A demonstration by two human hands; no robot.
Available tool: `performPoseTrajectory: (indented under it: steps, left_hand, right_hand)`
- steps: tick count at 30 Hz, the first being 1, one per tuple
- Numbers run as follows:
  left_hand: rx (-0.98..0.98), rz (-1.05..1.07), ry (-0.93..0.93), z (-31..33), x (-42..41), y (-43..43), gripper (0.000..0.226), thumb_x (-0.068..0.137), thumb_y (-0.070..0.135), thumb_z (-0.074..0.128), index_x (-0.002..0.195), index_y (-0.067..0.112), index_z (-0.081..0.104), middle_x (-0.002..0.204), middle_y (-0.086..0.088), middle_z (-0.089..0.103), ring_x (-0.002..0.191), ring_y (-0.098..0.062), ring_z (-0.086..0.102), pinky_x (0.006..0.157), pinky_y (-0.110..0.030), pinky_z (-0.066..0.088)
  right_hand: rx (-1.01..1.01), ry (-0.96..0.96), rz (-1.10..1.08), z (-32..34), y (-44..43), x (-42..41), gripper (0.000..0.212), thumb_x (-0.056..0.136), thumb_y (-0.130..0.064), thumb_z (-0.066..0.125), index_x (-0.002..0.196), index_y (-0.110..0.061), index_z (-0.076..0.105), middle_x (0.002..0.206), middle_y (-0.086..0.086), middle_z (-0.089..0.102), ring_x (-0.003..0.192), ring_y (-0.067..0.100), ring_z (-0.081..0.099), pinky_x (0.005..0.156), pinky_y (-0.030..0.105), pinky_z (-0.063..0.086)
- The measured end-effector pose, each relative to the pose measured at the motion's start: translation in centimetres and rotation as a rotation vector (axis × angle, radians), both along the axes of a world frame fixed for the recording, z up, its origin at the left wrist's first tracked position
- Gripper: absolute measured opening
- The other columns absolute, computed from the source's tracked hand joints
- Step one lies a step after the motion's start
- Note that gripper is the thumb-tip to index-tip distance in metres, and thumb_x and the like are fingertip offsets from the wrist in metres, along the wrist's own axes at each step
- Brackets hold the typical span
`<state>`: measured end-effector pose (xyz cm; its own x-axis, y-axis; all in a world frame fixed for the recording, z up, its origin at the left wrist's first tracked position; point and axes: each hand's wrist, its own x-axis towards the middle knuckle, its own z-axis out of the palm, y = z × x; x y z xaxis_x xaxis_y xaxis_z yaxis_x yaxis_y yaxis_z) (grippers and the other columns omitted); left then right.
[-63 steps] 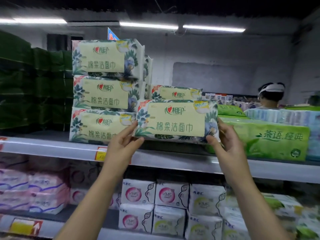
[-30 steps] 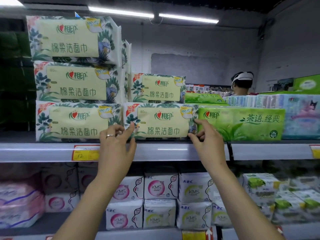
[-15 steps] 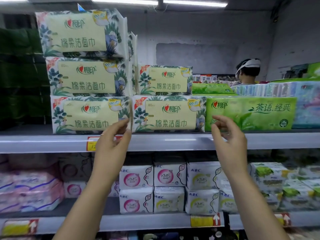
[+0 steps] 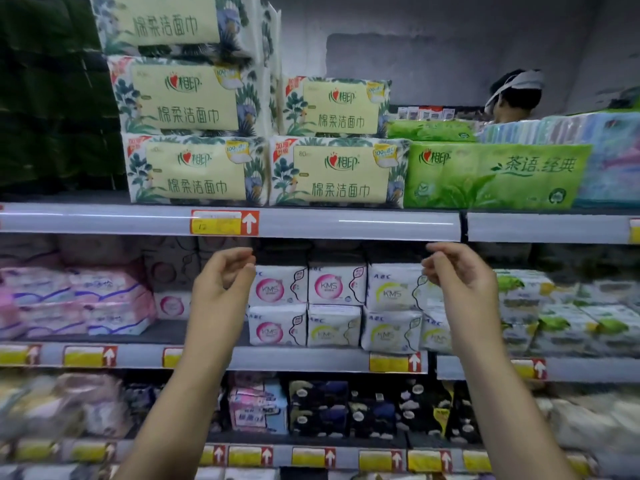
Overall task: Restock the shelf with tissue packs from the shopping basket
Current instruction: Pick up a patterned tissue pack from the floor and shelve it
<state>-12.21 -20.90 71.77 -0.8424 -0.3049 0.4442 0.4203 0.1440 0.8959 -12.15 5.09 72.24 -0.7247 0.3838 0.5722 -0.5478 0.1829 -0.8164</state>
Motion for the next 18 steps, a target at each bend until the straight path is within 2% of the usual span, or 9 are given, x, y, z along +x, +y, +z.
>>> performPoseTrajectory:
  steps: [4, 8, 11, 14, 18]
  left_hand:
    - [-0.052, -0.016, -0.056, -1.4, 3.7, 1.0, 0.017, 0.096, 0.019, 0.053, 0.111, 0.024, 0.06, 0.112, 0.003, 0.063, 0.104, -0.007, 0.058, 0.085, -0.025, 0.043]
    - [-0.036, 0.01, -0.089, -2.9, 7.3, 1.5, 0.013, 0.095, 0.023, 0.054, 0.103, 0.032, 0.06, 0.109, 0.008, 0.063, 0.103, -0.004, 0.058, 0.087, -0.025, 0.044]
    - [-0.006, 0.015, -0.126, -4.3, 9.3, 1.7, 0.013, 0.095, 0.024, 0.055, 0.103, 0.032, 0.06, 0.11, 0.007, 0.064, 0.104, -0.005, 0.059, 0.085, -0.022, 0.043]
    - [-0.018, 0.021, -0.171, -5.3, 10.7, 1.6, 0.013, 0.095, 0.026, 0.055, 0.104, 0.034, 0.06, 0.111, 0.006, 0.064, 0.105, -0.007, 0.059, 0.088, -0.024, 0.044]
    - [0.032, 0.054, -0.198, -6.0, 11.8, 0.8, 0.012, 0.094, 0.026, 0.056, 0.102, 0.033, 0.061, 0.109, 0.004, 0.064, 0.105, -0.011, 0.06, 0.092, -0.03, 0.046]
  right_hand:
    - [0.032, -0.063, 0.054, -1.3, 0.3, 2.7, 0.023, 0.095, -0.008, 0.051, 0.087, -0.025, 0.064, 0.08, -0.002, 0.065, 0.076, 0.005, 0.061, 0.078, 0.025, 0.052]
    - [0.036, -0.128, 0.116, -3.5, 0.4, 5.0, 0.02, 0.097, -0.011, 0.05, 0.092, -0.022, 0.066, 0.083, -0.002, 0.066, 0.078, 0.005, 0.062, 0.079, 0.025, 0.051]
    - [0.048, -0.189, 0.153, -5.1, 0.2, 5.9, 0.02, 0.097, -0.013, 0.05, 0.091, -0.023, 0.066, 0.083, -0.001, 0.066, 0.08, 0.01, 0.063, 0.081, 0.031, 0.052]
    - [0.049, -0.216, 0.178, -6.0, -0.1, 7.0, 0.021, 0.096, -0.011, 0.05, 0.09, -0.021, 0.066, 0.083, 0.001, 0.066, 0.082, 0.016, 0.063, 0.084, 0.035, 0.052]
    - [0.052, -0.243, 0.184, -7.1, -0.4, 8.6, 0.021, 0.096, -0.012, 0.05, 0.09, -0.023, 0.067, 0.084, -0.001, 0.067, 0.081, 0.011, 0.063, 0.081, 0.029, 0.052]
